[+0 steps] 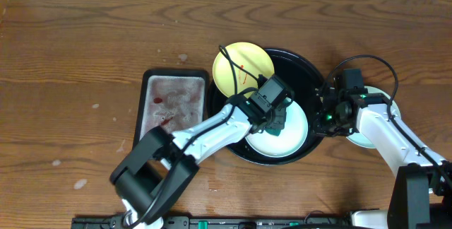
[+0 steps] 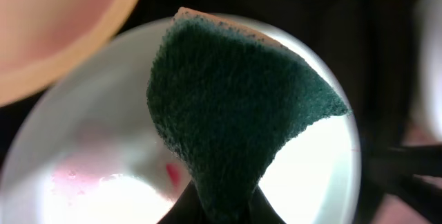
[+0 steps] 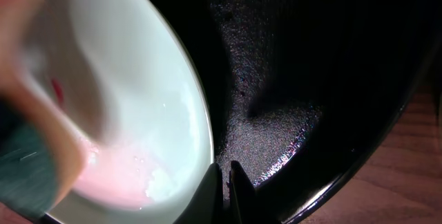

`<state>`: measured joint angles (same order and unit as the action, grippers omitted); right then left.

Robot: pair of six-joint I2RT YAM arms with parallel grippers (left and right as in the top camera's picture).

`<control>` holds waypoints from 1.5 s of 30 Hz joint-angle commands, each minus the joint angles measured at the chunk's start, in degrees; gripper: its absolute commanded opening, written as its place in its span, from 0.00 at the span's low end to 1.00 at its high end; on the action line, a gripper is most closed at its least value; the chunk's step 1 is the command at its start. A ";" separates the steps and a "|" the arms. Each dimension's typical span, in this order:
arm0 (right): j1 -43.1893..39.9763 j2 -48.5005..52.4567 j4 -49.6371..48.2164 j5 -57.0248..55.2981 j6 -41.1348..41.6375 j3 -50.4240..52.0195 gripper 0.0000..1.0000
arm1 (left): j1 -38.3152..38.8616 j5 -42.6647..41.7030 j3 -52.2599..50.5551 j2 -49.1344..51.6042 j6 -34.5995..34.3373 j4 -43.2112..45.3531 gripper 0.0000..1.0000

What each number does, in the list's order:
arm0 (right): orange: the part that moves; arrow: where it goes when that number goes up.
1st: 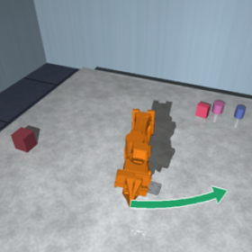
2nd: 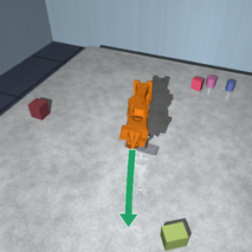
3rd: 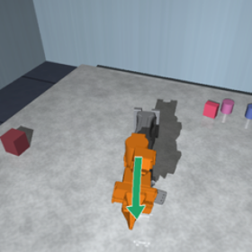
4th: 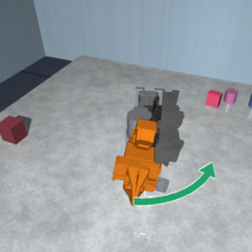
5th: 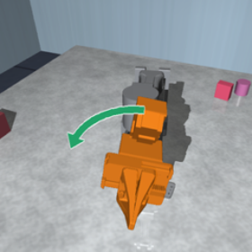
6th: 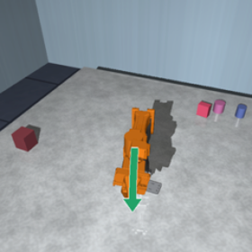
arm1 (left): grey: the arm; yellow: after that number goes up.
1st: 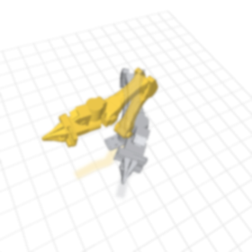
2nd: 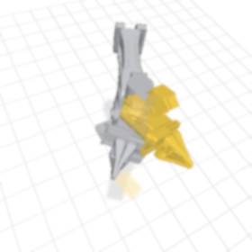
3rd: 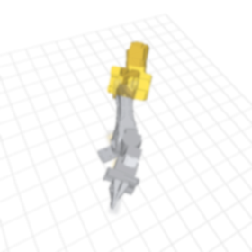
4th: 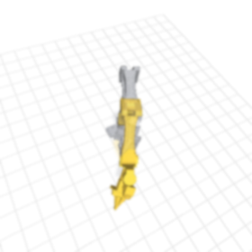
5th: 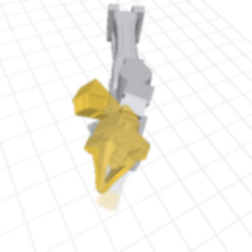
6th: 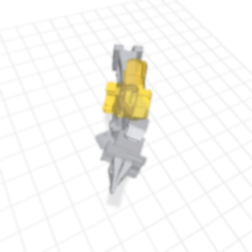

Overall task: Clean dirty plates on tray and stack at the side
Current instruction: 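Scrub the pale green plate with the sponge while the right gripper holds its rim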

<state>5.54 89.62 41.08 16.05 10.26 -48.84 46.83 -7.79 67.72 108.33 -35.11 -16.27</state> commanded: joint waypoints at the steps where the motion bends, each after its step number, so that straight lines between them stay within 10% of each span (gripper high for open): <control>1: 0.15 0.39 -0.11 -0.09 0.44 0.11 0.08 | 0.02 -0.35 -0.22 1.99 0.28 0.07 0.08; 17: 2.51 1.64 -3.72 0.04 0.44 0.22 0.24 | 0.02 -0.31 -0.37 2.89 0.31 -0.46 0.08; 27: 3.54 9.53 -7.52 -2.75 3.67 0.22 0.01 | 0.02 0.02 -0.66 2.89 0.35 -2.12 0.07; 45: 3.52 10.78 -7.37 -3.78 3.65 0.20 0.01 | -4.07 -3.39 -0.66 -8.85 3.74 -6.64 0.08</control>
<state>8.43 97.03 34.57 15.73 12.99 -49.67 42.24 -9.08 67.02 102.19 -32.69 -23.99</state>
